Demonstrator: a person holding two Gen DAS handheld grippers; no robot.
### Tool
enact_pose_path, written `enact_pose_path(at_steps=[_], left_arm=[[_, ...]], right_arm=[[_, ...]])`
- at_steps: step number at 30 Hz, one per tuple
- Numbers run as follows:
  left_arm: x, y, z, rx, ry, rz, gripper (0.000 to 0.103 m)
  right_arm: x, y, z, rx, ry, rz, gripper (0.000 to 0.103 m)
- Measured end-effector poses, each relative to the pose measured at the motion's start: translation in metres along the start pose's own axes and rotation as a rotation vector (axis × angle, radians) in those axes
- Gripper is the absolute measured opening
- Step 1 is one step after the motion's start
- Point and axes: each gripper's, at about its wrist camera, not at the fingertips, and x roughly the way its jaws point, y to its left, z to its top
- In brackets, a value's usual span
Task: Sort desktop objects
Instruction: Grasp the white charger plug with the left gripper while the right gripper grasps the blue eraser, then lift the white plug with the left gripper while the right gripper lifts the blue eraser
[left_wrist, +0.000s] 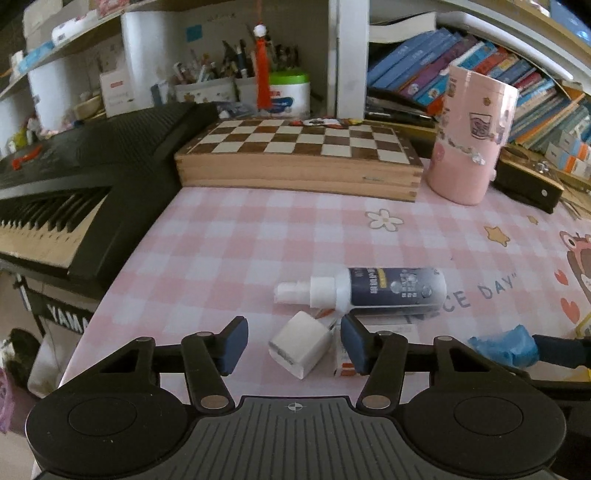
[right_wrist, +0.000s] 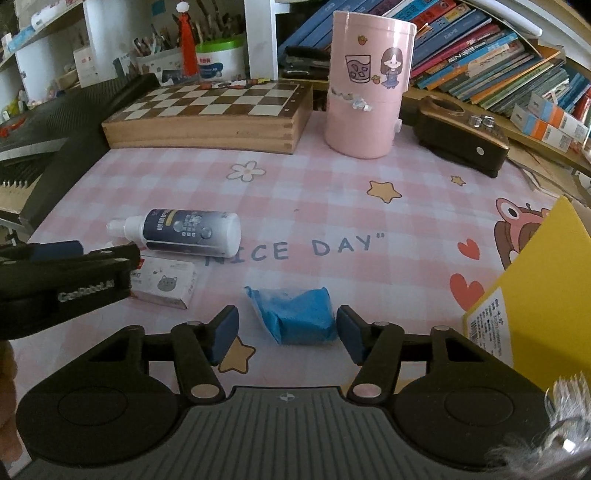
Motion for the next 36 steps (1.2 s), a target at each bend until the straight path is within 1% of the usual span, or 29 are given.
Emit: enact_pose_path(at_steps=[3, 4, 5, 7, 9, 13, 15, 16, 17, 18, 20, 26, 32, 36], left_arm=[[0.000, 0.007, -0.002, -0.026, 0.003, 0.002, 0.054], [0.000, 0.007, -0.002, -0.021, 0.003, 0.012, 0.052], [0.002, 0.006, -0.001, -0.010, 0.011, 0.019, 0.045], [0.004, 0.007, -0.002, -0.011, 0.029, 0.025, 0.042], [0.004, 0.010, -0.003, -0.024, 0.030, 0.021, 0.042], [0.009, 0.008, -0.004, 0.002, 0.036, 0.021, 0.042], [0.011, 0.006, -0.006, 0.021, 0.027, 0.021, 0.042], [0.011, 0.004, -0.007, 0.034, 0.020, 0.023, 0.041], [0.010, 0.004, -0.007, 0.041, 0.018, 0.020, 0.037], [0.009, 0.004, -0.007, 0.043, 0.018, 0.015, 0.036], [0.007, 0.004, -0.007, 0.040, 0.024, 0.006, 0.036], [-0.019, 0.006, -0.007, 0.043, -0.021, -0.019, 0.036], [-0.059, 0.010, -0.008, 0.037, -0.085, -0.069, 0.036], [-0.082, 0.017, -0.013, 0.019, -0.079, -0.128, 0.036]], right_arm=[[0.002, -0.002, 0.000, 0.005, 0.007, -0.002, 0.055], [0.002, -0.002, 0.000, 0.007, 0.009, 0.000, 0.055], [0.003, -0.003, 0.000, 0.009, 0.013, 0.002, 0.055], [0.004, -0.003, 0.000, 0.012, 0.018, 0.004, 0.054], [0.004, -0.004, 0.000, 0.013, 0.017, 0.005, 0.054], [0.005, -0.004, 0.000, 0.005, 0.013, 0.001, 0.053], [0.006, -0.004, 0.000, 0.003, 0.011, 0.000, 0.053], [0.006, -0.004, 0.000, 0.003, 0.010, 0.000, 0.051], [0.007, -0.004, 0.001, 0.002, 0.008, -0.001, 0.048], [0.007, -0.004, 0.001, -0.002, 0.004, -0.001, 0.040], [0.006, -0.005, 0.001, -0.012, -0.002, 0.007, 0.039], [-0.009, -0.002, 0.002, -0.022, -0.041, 0.027, 0.038], [-0.042, -0.002, 0.000, -0.027, -0.101, 0.033, 0.038], [-0.070, -0.004, -0.005, -0.004, -0.142, 0.021, 0.038]])
